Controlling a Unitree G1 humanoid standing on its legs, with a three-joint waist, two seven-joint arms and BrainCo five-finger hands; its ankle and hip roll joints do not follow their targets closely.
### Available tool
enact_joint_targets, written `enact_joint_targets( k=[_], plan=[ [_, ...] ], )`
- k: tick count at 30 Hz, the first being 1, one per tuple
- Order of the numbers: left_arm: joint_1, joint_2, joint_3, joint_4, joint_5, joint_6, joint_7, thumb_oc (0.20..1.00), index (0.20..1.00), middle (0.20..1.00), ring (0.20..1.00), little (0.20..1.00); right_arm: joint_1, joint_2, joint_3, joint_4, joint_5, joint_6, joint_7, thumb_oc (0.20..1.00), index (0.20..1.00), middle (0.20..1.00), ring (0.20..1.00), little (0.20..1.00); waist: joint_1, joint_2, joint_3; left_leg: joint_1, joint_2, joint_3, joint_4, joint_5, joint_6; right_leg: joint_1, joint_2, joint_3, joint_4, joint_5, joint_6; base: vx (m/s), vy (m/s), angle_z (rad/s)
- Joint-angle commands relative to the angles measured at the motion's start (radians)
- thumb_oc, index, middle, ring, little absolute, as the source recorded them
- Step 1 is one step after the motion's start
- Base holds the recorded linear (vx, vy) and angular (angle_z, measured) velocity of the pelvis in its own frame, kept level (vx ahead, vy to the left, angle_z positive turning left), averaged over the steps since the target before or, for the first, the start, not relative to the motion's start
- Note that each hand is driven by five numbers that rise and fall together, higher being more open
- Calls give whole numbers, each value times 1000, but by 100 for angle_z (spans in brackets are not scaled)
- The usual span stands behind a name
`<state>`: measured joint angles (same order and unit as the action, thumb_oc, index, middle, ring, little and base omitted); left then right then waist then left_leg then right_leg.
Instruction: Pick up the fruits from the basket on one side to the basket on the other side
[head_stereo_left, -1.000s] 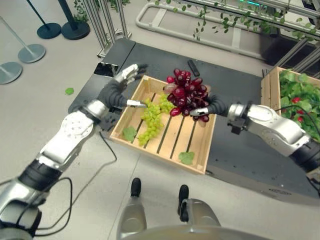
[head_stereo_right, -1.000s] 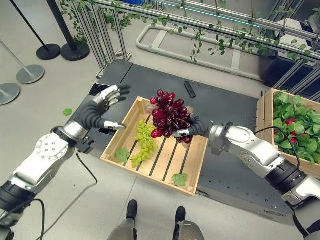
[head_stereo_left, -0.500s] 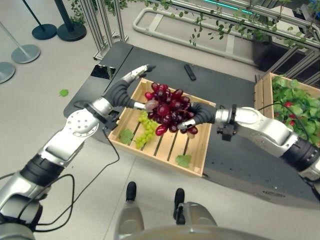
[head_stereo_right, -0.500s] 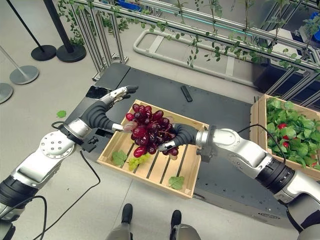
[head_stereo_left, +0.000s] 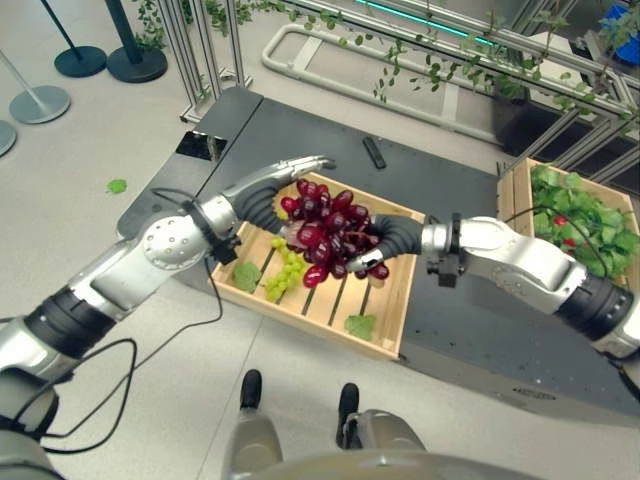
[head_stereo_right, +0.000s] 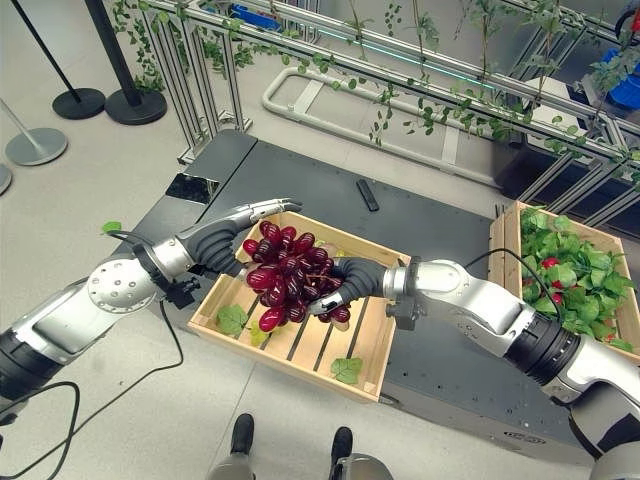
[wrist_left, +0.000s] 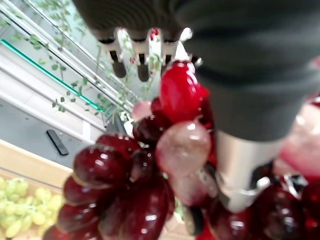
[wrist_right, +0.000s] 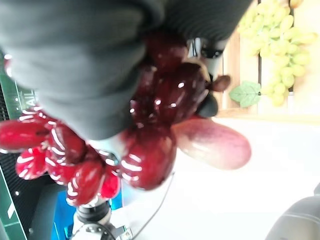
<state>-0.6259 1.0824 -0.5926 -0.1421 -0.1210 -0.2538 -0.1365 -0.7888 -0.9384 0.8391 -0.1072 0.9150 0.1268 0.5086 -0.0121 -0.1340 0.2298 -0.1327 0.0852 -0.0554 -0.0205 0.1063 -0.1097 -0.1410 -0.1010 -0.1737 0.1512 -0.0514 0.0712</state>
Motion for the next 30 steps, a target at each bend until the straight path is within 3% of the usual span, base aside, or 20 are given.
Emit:
enact_joint_targets(
  k=[1, 16, 17, 19, 22, 23, 24, 30],
  plan=[
    [-37, 37, 11, -22, -6, -64, 0, 1000, 1000, 1000, 1000, 1000, -99, 22, 11, -87, 43, -87, 7, 200, 200, 200, 200, 200, -18, -45, -36, 66, -31, 14, 64, -141, 35, 6, -23, 10, -41, 56, 90, 0, 0, 0],
    [-92, 72, -69, -32, 52, -75, 1, 1000, 1000, 1000, 1000, 1000, -130, 42, 7, -75, 45, -125, -20, 200, 200, 200, 200, 200, -28, -37, -51, 71, -35, 15, 69, -148, 38, 12, -26, 9, -40, 56, 93, 0, 0, 0],
    [-93, 65, -70, -28, 58, -75, 6, 956, 956, 956, 956, 956, -132, 52, 10, -80, 41, -125, -23, 200, 200, 200, 200, 200, -29, -36, -51, 71, -35, 15, 68, -148, 39, 12, -26, 10, -40, 56, 93, 0, 0, 0],
    [-90, 54, -68, -29, 60, -73, 7, 576, 576, 576, 576, 576, -134, 63, 12, -82, 37, -122, -25, 200, 200, 200, 200, 200, -28, -37, -52, 72, -35, 15, 68, -149, 39, 12, -26, 12, -42, 57, 93, 0, 0, 0],
    [-85, 46, -65, -28, 74, -69, 11, 382, 382, 382, 382, 382, -139, 75, 15, -86, 26, -123, -30, 200, 200, 200, 200, 200, -28, -37, -52, 71, -36, 14, 69, -149, 39, 13, -25, 13, -43, 56, 92, 0, 0, 0],
    [-85, 46, -65, -28, 74, -69, 11, 382, 382, 382, 382, 382, -139, 75, 15, -86, 26, -123, -30, 200, 200, 200, 200, 200, -28, -37, -52, 71, -36, 14, 69, -149, 39, 13, -25, 13, -43, 56, 92, 0, 0, 0],
    [-77, 38, -56, -26, 79, -69, 15, 206, 206, 206, 206, 206, -139, 91, 14, -80, 24, -122, -37, 200, 200, 200, 200, 200, -27, -38, -52, 70, -37, 14, 69, -149, 40, 12, -25, 12, -44, 56, 91, 0, 0, 0],
    [-56, 21, -39, -28, 85, -64, 20, 200, 200, 200, 200, 200, -145, 141, 20, -74, 17, -121, -47, 200, 200, 200, 200, 200, -25, -39, -53, 66, -38, 15, 69, -150, 41, 14, -26, 21, -55, 61, 89, 0, 0, 0]
  ],
)
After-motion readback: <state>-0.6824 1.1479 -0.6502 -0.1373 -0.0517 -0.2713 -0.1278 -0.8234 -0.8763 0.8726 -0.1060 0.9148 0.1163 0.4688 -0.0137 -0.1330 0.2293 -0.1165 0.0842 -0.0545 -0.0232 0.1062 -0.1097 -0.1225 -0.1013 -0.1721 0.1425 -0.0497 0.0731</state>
